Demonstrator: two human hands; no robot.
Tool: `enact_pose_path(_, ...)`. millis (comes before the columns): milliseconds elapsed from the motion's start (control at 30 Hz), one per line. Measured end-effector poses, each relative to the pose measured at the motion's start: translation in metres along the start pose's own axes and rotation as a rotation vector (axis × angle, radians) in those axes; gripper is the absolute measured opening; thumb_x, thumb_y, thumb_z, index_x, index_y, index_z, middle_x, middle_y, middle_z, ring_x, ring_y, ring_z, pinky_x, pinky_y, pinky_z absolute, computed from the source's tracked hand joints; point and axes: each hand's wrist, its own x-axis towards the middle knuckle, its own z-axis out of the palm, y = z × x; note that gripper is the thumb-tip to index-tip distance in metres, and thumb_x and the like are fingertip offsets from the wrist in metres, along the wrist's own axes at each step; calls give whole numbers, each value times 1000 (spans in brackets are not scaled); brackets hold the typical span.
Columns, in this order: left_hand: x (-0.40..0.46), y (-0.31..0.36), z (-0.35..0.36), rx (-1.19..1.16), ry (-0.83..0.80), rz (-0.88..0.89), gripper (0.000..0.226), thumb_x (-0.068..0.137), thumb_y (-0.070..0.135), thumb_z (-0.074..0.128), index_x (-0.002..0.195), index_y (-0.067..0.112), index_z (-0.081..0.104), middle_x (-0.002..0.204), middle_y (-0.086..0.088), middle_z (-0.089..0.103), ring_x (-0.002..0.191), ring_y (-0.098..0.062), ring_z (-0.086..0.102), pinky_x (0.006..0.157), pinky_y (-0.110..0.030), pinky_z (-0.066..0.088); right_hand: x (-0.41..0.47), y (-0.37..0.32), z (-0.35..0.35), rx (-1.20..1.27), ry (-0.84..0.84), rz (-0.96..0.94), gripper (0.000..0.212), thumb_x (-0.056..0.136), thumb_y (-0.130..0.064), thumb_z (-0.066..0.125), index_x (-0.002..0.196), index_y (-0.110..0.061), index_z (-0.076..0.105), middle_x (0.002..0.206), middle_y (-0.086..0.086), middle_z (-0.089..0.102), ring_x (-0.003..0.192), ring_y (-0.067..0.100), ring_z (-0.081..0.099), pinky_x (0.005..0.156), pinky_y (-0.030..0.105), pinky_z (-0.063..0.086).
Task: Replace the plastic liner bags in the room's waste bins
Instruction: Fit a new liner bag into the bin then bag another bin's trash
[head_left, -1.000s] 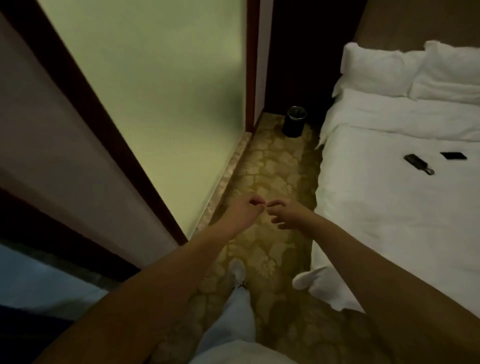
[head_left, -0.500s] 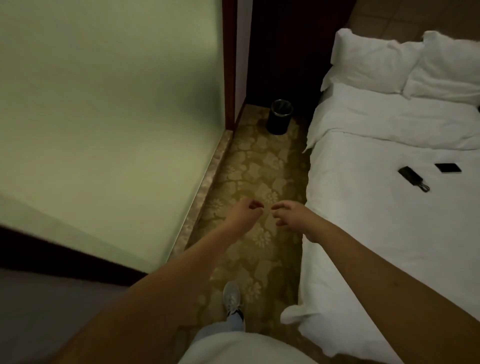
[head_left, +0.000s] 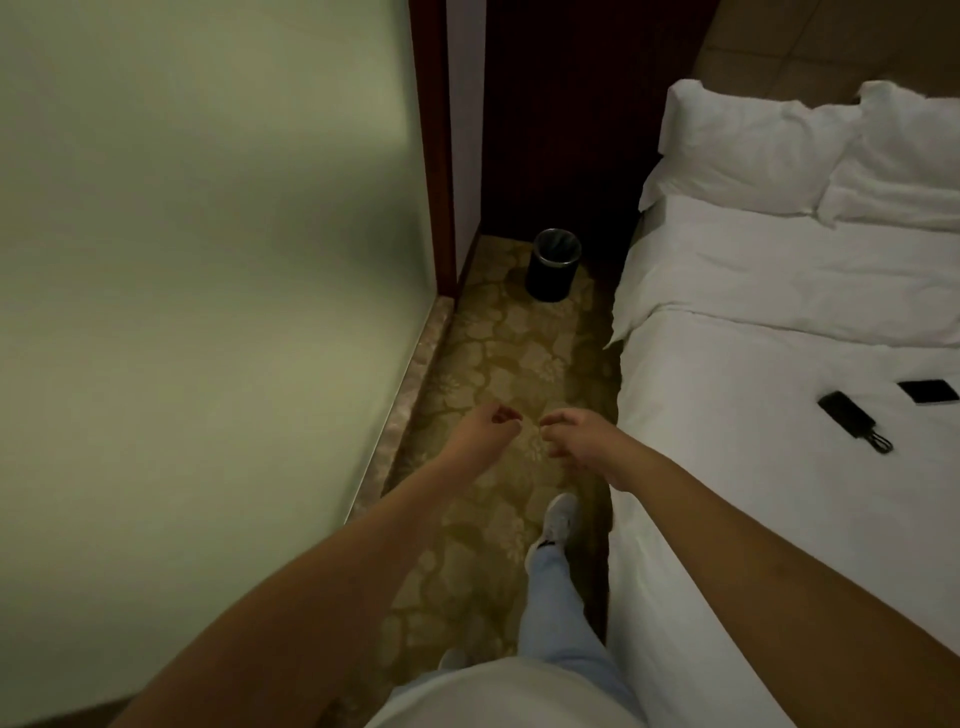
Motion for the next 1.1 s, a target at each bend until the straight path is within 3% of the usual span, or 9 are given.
enact_pose_path(167, 104, 46, 1, 27, 59, 8, 19, 92, 20, 64, 109, 16, 71, 93, 2, 69, 75, -7, 60, 54, -13, 43, 91, -50, -59, -9, -22, -35, 23, 100, -31, 57, 122, -27, 61, 115, -1, 62, 101, 17, 64, 87, 34, 58)
enact_pose_path(333, 213, 116, 7, 52, 86, -27, 14, 92, 19, 65, 104, 15, 70, 88, 2, 66, 71, -9, 58, 61, -21, 45, 172, -107, -146, -2, -38, -51, 16, 101, -27, 55, 117, -26, 60, 109, -2, 62, 96, 15, 62, 97, 41, 55)
enact_pose_path(467, 288, 169, 21, 72, 76, -16, 16, 94, 21, 62, 108, 18, 69, 82, 10, 63, 68, -3, 56, 55, -17, 42, 234, -134, -219, 18, -20, -53, 18, 99, -29, 58, 117, -28, 63, 115, -1, 63, 102, 18, 64, 91, 37, 57)
enact_pose_path(567, 334, 192, 35, 54, 33, -45, 15, 93, 25, 63, 105, 18, 70, 86, 4, 65, 67, -7, 56, 61, -23, 45, 271, -149, -260, 30, -17, -21, 19, 98, -28, 60, 116, -28, 64, 115, -2, 64, 101, 18, 65, 89, 35, 58)
enact_pose_path(667, 387, 216, 44, 37, -8, -71, 16, 92, 26, 64, 105, 20, 70, 97, 1, 70, 84, -15, 65, 78, -33, 55, 312, -169, -294, 26, -22, -14, 19, 97, -29, 60, 116, -29, 65, 114, -3, 64, 101, 18, 64, 92, 38, 58)
enact_pose_path(733, 425, 229, 47, 38, -21, -64, 17, 93, 25, 62, 107, 19, 71, 102, 0, 71, 94, -16, 67, 84, -29, 53, 341, -183, -314, 17, -10, -1, 20, 98, -29, 60, 117, -29, 65, 113, -3, 63, 101, 18, 64, 92, 39, 58)
enact_pose_path(933, 569, 271, 55, 84, -65, -40, 15, 95, 26, 61, 105, 18, 69, 104, 1, 69, 95, -12, 62, 85, -26, 49, 455, -233, -384, 9, -15, 55, 17, 100, -26, 57, 114, -29, 65, 119, 0, 64, 105, 21, 64, 94, 38, 56)
enact_pose_path(1000, 621, 290, 52, 68, -83, -53, 13, 92, 35, 61, 101, 28, 67, 102, 5, 69, 94, -13, 64, 87, -30, 53, 497, -258, -411, -11, -8, 59, 16, 100, -25, 56, 112, -30, 65, 120, 2, 64, 108, 22, 63, 95, 39, 56)
enact_pose_path(1100, 691, 323, 42, 23, -95, -70, 9, 93, 34, 59, 99, 33, 66, 100, 6, 68, 90, -15, 67, 78, -30, 55, 552, -306, -448, -56, 12, 67, 15, 100, -24, 57, 111, -29, 65, 120, 3, 63, 108, 23, 62, 90, 34, 57)
